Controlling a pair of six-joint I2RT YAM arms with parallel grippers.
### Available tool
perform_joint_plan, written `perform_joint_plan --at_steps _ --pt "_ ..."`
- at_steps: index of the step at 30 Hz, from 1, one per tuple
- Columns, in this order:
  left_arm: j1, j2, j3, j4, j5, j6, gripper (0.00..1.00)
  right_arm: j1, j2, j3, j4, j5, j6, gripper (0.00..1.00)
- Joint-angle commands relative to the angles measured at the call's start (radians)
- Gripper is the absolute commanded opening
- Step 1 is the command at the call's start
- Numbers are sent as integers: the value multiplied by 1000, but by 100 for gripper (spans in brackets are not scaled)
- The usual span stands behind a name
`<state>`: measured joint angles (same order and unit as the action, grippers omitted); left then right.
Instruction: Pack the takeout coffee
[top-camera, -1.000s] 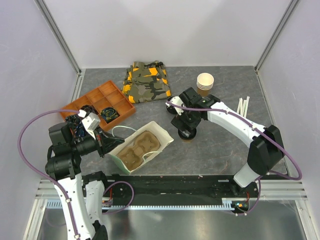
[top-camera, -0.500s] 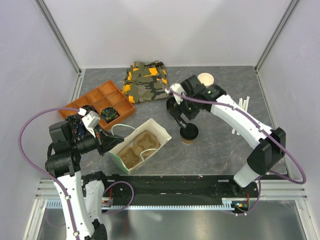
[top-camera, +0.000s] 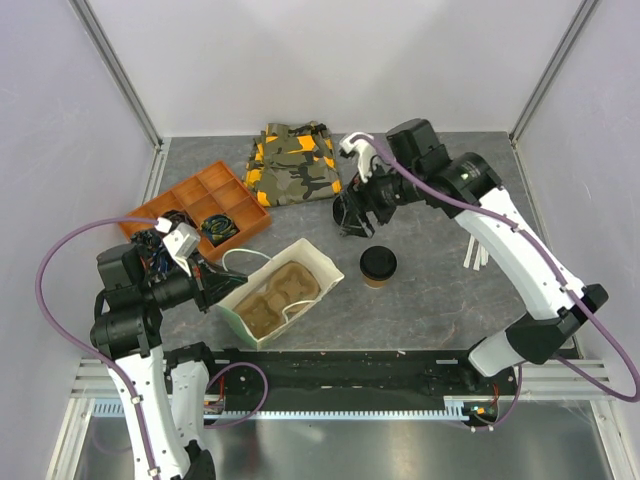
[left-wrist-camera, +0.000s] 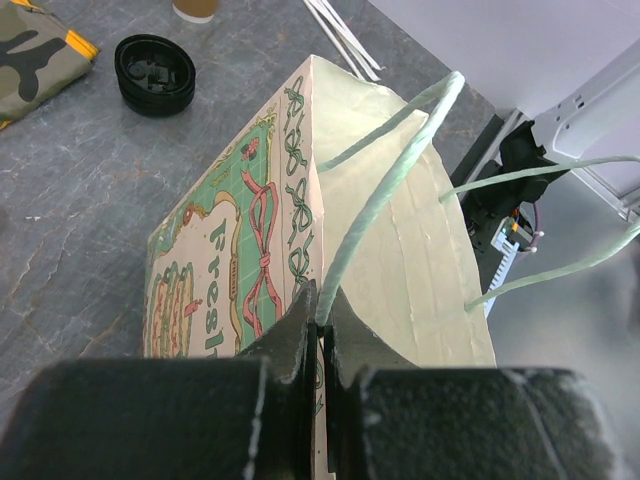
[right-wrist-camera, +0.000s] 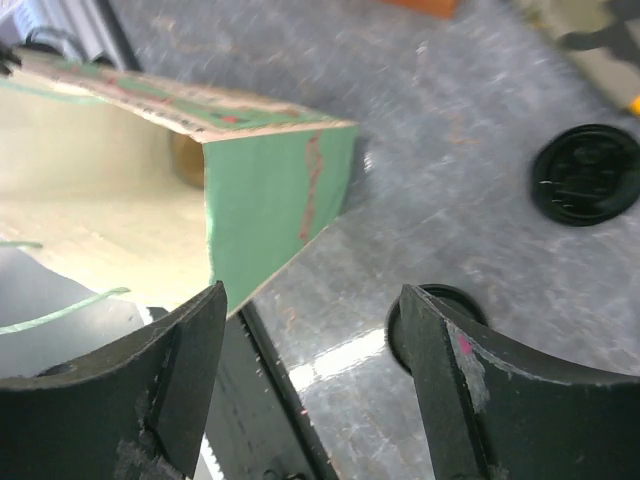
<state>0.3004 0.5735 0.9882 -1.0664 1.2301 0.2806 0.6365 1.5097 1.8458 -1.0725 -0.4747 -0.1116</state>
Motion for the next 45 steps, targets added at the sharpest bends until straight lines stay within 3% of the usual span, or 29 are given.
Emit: perform_joint_plan --at_steps 1,8,21,31,33,36,37,39,42,43,45 --pt "-3 -6 4 33 -8 -29 2 80 26 -10 -23 0 -22 78" --pt "-3 2 -10 28 8 -24 2 147 84 12 51 96 -63 79" --pt "-4 34 -22 23 9 -23 2 195 219 118 105 64 -171 80" --pt "-4 25 -6 32 -1 -34 2 207 221 129 72 64 -227 79" --pt "-4 20 -8 34 -3 -34 2 206 211 93 77 80 -237 73" --pt "-4 14 -3 36 -4 -35 2 206 211 87 88 81 -241 53" --pt "-4 14 -2 36 -12 -32 2 206 214 89 92 79 -241 41" --pt "-4 9 9 36 -20 -31 7 206 222 98 98 79 -243 31" --pt "-4 11 33 37 -38 -30 20 207 233 107 100 79 -247 8" --pt "-6 14 46 37 -55 -35 31 207 230 105 103 80 -249 0" --pt "-6 15 59 36 -76 -47 40 206 227 99 111 88 -255 0"
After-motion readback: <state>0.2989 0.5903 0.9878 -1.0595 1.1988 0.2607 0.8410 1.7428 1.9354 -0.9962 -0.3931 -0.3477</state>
